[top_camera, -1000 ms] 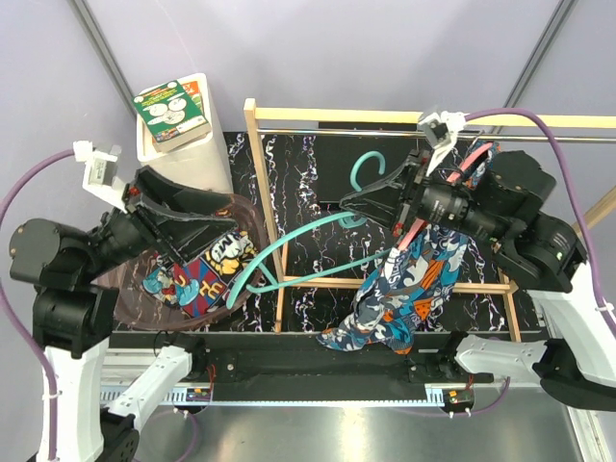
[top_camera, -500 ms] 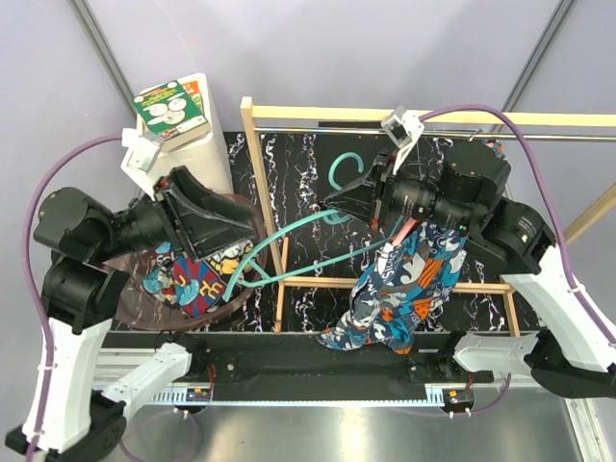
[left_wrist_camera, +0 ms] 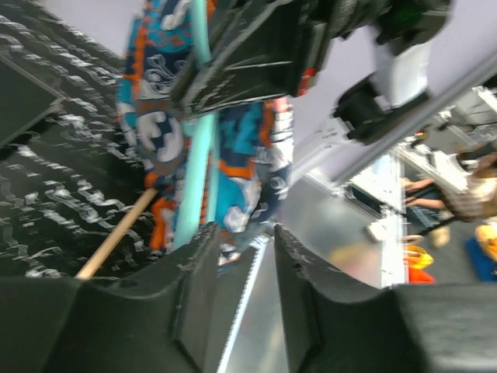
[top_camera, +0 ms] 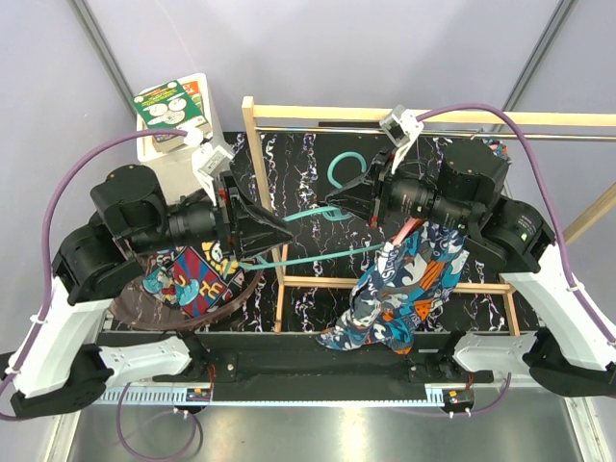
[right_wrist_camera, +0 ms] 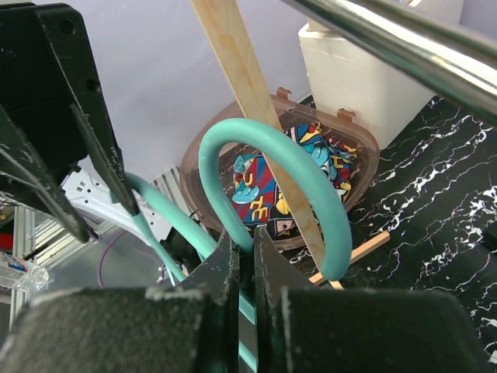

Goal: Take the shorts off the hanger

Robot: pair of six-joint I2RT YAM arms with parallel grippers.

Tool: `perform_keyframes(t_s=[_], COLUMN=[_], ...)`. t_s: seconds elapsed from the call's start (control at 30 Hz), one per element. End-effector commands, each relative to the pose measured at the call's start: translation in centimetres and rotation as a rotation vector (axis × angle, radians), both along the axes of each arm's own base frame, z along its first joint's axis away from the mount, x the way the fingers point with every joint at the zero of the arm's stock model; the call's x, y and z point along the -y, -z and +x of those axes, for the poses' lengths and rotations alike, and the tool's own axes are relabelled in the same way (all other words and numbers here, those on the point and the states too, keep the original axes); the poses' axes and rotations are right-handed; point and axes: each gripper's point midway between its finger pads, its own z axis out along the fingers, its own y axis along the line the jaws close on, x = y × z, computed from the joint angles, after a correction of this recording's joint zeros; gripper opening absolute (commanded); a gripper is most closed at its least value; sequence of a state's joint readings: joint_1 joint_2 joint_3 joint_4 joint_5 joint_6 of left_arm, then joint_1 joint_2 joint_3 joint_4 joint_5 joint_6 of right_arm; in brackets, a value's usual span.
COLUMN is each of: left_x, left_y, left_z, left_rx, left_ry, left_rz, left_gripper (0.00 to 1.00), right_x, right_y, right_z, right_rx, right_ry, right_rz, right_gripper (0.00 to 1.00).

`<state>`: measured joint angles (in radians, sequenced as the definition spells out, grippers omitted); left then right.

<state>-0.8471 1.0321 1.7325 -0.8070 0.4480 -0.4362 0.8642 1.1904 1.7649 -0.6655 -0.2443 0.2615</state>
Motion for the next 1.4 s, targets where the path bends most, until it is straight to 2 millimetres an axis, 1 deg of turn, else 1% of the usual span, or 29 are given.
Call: perform_keyframes(t_s=[0.0, 0.03, 0.07, 0.1, 0.13, 0.17, 0.3, 0.33, 0.4, 0.43, 0.47, 0.5, 0.53, 0.6, 0.67, 0.7, 0.77, 0.83, 0.93, 1.0, 1.03, 1.07, 1.17, 1.2, 1.23, 1.27, 1.3, 1.37], left_x=[-1.6, -1.7, -1.9, -2.3, -2.4, -2.6, -2.7, -2.3, -2.3, -2.4, -2.5, -2.8, -2.9, -2.4, -1.5, -0.9, -0.1, 0.3, 1.0, 1.2, 1.2, 1.2, 0.6, 0.4, 0.2, -0.2, -0.4, -1.0], left_y=[-0.6, -0.9, -1.2, -1.3, -2.3, -2.6, -3.4, -2.9, -3.3, -3.2, -3.5, -4.1, -4.3, -4.5, -4.0, -3.2, -2.1, -1.9, -0.9, -0.3, -0.3, -0.4, -1.0, -1.2, -1.5, -1.8, -2.0, -2.5], left_z=[2.0, 2.4, 2.5, 2.4, 2.4, 2.5, 1.7, 1.7, 1.3, 1.4, 1.3, 1.0, 0.9, 0.4, -0.2, -0.1, -0.1, -0.3, -0.3, -0.3, -0.3, -0.3, 0.0, 0.1, 0.1, 0.3, 0.3, 0.5], left_rx=[0.117, 0.128, 0.135, 0.139, 0.158, 0.162, 0.143, 0.129, 0.116, 0.111, 0.114, 0.127, 0.128, 0.110, 0.083, 0.052, 0.017, -0.004, -0.026, -0.035, -0.033, -0.028, 0.000, 0.007, 0.019, 0.035, 0.039, 0.050], left_ry=[-0.145, -0.168, -0.184, -0.197, -0.206, -0.217, -0.197, -0.188, -0.174, -0.182, -0.185, -0.183, -0.182, -0.141, -0.085, -0.070, -0.037, -0.014, 0.016, 0.023, 0.027, 0.022, -0.013, -0.025, -0.032, -0.054, -0.065, -0.097], left_rz=[0.032, 0.019, 0.004, -0.016, -0.056, -0.072, -0.121, -0.119, -0.146, -0.151, -0.164, -0.188, -0.194, -0.211, -0.197, -0.172, -0.146, -0.141, -0.111, -0.096, -0.095, -0.096, -0.107, -0.111, -0.118, -0.124, -0.129, -0.144], left_gripper=[0.38, 0.41, 0.48, 0.52, 0.56, 0.63, 0.70, 0.71, 0.72, 0.72, 0.73, 0.74, 0.75, 0.76, 0.76, 0.76, 0.75, 0.74, 0.72, 0.67, 0.62, 0.50, 0.28, 0.14, 0.07, 0.00, 0.00, 0.00], right_x=[0.8, 0.7, 0.6, 0.5, 0.4, 0.4, 0.1, 0.2, 0.0, -0.1, -0.1, -0.3, -0.3, -0.3, -0.3, -0.4, -0.4, -0.5, -0.6, -0.6, -0.6, -0.6, -0.5, -0.5, -0.4, -0.4, -0.4, -0.3], right_y=[-2.9, -3.1, -3.1, -3.1, -3.1, -3.0, -2.5, -2.6, -2.7, -2.6, -2.7, -2.6, -2.6, -2.6, -2.7, -2.8, -3.1, -3.4, -3.7, -3.9, -4.0, -3.9, -4.2, -4.2, -4.3, -4.6, -4.6, -5.0], right_z=[-0.8, -0.8, -1.0, -1.0, -1.2, -1.3, -1.4, -1.5, -1.8, -1.8, -1.9, -1.9, -2.0, -2.1, -2.3, -2.4, -2.7, -2.7, -2.9, -2.9, -2.9, -2.8, -2.4, -2.2, -1.9, -1.8, -1.7, -1.4], right_rx=[0.034, 0.039, 0.040, 0.040, 0.039, 0.036, 0.023, 0.025, 0.024, 0.021, 0.020, 0.018, 0.016, 0.016, 0.019, 0.019, 0.025, 0.030, 0.037, 0.043, 0.043, 0.040, 0.041, 0.037, 0.040, 0.040, 0.038, 0.037], right_ry=[0.004, 0.001, -0.013, -0.018, -0.028, -0.034, -0.048, -0.051, -0.072, -0.075, -0.083, -0.088, -0.091, -0.097, -0.106, -0.111, -0.129, -0.133, -0.145, -0.147, -0.145, -0.142, -0.117, -0.106, -0.088, -0.081, -0.072, -0.053], right_rz=[0.085, 0.091, 0.092, 0.092, 0.090, 0.089, 0.084, 0.084, 0.089, 0.088, 0.089, 0.087, 0.090, 0.092, 0.098, 0.100, 0.110, 0.119, 0.128, 0.136, 0.138, 0.137, 0.149, 0.151, 0.154, 0.160, 0.163, 0.171], right_gripper=[0.00, 0.00, 0.00, 0.00, 0.00, 0.00, 0.00, 0.00, 0.00, 0.00, 0.00, 0.00, 0.00, 0.00, 0.00, 0.00, 0.00, 0.00, 0.00, 0.00, 0.00, 0.00, 0.00, 0.00, 0.00, 0.03, 0.11, 0.20])
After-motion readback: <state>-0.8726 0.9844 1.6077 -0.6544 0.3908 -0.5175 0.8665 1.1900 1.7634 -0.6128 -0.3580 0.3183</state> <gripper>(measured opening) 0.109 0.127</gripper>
